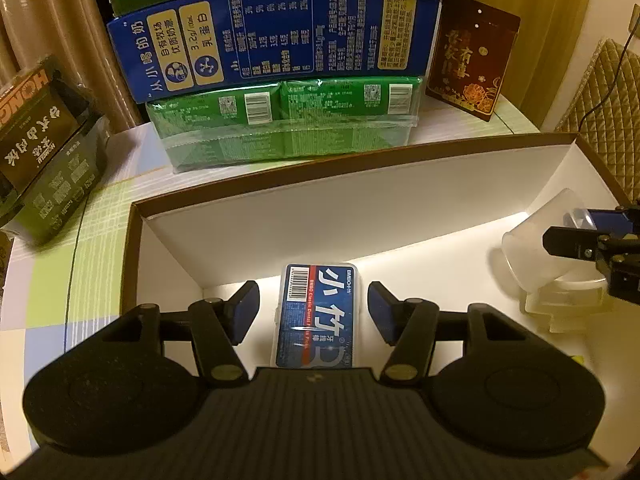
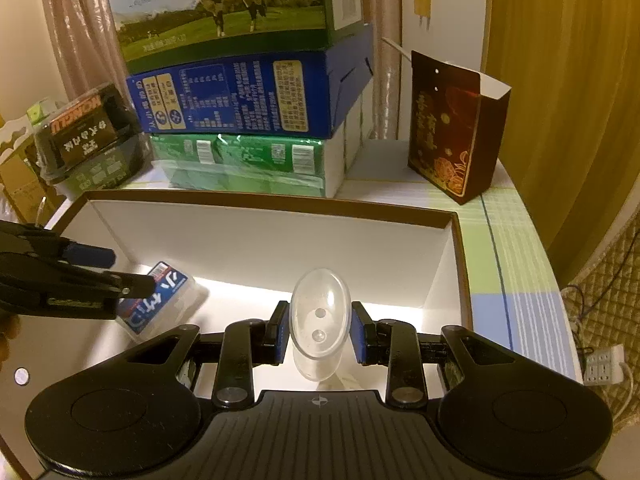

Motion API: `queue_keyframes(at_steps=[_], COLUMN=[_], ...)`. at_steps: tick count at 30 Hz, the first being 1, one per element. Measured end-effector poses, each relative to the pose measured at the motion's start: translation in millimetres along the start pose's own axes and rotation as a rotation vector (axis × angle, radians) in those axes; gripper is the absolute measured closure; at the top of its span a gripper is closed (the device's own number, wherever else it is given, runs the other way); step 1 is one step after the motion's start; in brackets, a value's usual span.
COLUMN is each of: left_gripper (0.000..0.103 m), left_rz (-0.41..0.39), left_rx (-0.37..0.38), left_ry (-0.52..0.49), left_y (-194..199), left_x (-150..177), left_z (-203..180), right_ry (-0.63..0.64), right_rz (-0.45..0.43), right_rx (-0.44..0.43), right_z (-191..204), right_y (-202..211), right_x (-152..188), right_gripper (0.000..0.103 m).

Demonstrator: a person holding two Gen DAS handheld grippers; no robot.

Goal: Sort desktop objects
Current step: 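Carry the blue pack and clear cup into the box and open both tools, then withdraw both tools from the box back toward the remaining items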

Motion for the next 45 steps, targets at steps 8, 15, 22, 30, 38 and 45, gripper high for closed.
queue_keyframes(at_steps=[8,15,22,30,38,45], left_gripper=[0.044,0.033,0.022,0.015,0.014,0.014], left_rz=[-0.013,-0.032,-0.033,-0.046,-0.076,-0.102], left_rx=[0.016,0.016,0.004,-0.010,-0.013,-0.017], left_ry=[-0.004,-0.002,0.013,0.022,0.054,0.041], left_y=[12.0,32.1,58.1,92.3,129.0,159.2], left_x=[1.9,6.7,18.5,33.7,49.5,66.9], left_z=[-3.6,-5.6,-6.2,-11.3,-9.5,-15.0], right_ry=[-0.043,-0.044,-0.045,-0.056,-0.070,-0.088], right_rz=[-0.048,-0.115,-0.081,-0.045,-0.061,-0.084], right_rx=[-0.020,-0.053,-0.055,-0.042,-0.005,0.005], right_z=[-5.3,-0.8,3.5,9.6,21.7,34.5], right_y=[-1.3,28.0,52.1,77.3,107.6,136.3], right_x=[-7.9,-12.8,-0.7,19.2,36.6,55.4], right_gripper=[0.051,0.016,0.002,0.002,0.002,0.002])
Point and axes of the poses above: each gripper's, at about its wrist camera, not at the fingertips, and y roughly against the way its jaws point, z to its left, x to its underside, the point moved 6 cm from there along -y, roughly the way its jaws point, and after that the axes turned 12 degrees about -y, right-handed, at the moved point
